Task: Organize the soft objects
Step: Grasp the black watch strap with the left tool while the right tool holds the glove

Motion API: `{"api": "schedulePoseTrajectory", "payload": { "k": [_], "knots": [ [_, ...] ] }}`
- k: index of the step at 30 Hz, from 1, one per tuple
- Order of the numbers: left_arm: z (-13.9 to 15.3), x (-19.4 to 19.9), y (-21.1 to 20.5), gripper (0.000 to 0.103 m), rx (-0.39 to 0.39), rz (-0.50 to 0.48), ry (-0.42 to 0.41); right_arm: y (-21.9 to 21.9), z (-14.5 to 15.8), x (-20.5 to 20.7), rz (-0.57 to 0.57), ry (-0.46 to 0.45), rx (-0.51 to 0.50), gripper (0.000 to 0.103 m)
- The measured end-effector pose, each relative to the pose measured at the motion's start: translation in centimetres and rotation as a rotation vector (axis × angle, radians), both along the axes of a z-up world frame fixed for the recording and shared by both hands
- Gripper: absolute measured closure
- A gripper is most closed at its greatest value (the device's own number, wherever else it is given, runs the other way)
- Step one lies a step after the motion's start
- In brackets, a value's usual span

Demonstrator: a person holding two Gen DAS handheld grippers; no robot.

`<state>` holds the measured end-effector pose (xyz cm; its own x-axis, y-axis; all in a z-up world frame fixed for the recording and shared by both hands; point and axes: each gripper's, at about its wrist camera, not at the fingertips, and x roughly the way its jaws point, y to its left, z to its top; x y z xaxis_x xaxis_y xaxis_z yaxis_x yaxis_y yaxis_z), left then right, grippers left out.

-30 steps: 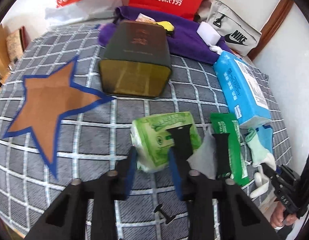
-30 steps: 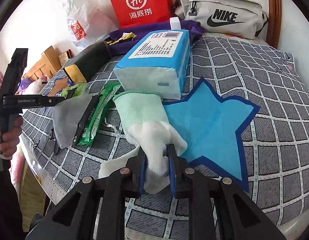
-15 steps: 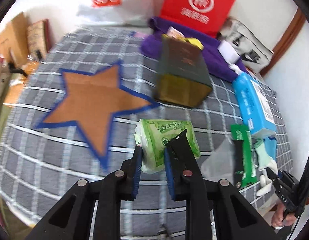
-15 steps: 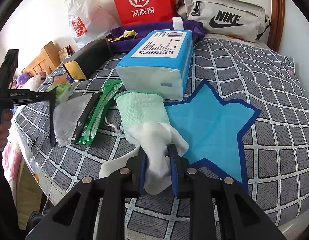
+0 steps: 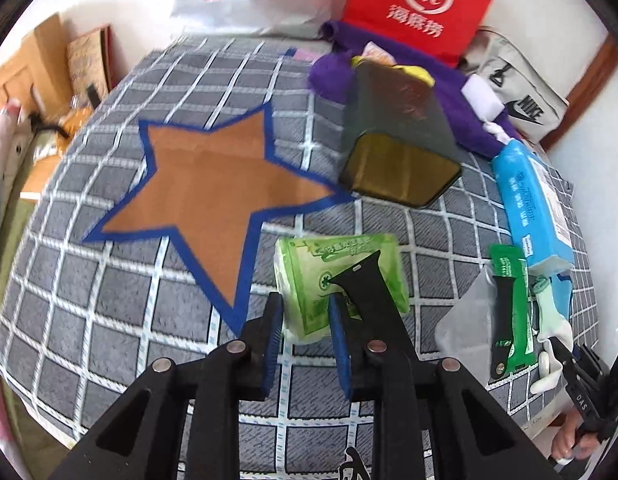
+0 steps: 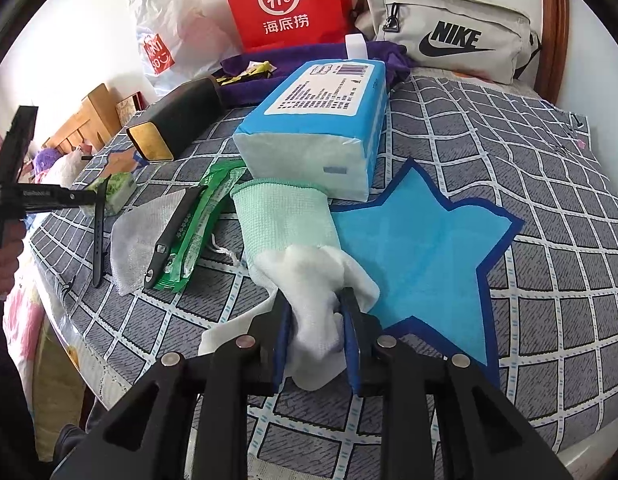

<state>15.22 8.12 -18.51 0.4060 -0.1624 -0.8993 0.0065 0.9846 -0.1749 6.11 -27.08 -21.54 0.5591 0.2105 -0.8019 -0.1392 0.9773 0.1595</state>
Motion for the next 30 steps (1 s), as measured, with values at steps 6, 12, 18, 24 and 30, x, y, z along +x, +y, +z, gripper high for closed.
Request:
{"api": "schedulePoseTrajectory", "payload": {
  "k": [6, 12, 18, 24, 30],
  "knots": [
    [0.3, -1.9, 0.7, 0.064, -0.029, 0.021, 0.008, 0.1, 0.0, -0.1, -0.001, -0.005, -0.006, 0.077],
    [0.1, -3.1, -1.1, 0.064, -0.098, 0.003, 0.041, 0.6, -0.1, -0.2, 0.024, -0.017, -0.006, 0.065],
    [-0.9, -2.4, -3.6, 0.064, -0.167, 0.07, 0.056, 0.8, 0.0, -0.1, 0.044, -0.021, 0.005, 0.05],
    [-1.2, -1.6, -5.3, 0.064, -0.1, 0.135, 0.025, 1.2, 0.0, 0.6, 0.03, -0.039, -0.034, 0.041],
    [-1.2, -1.3, -6.5, 0.081, -0.023, 0.1, -0.004, 2.0, -0.4, 1.3, 0.016, -0.046, -0.06, 0.039]
  ]
}}
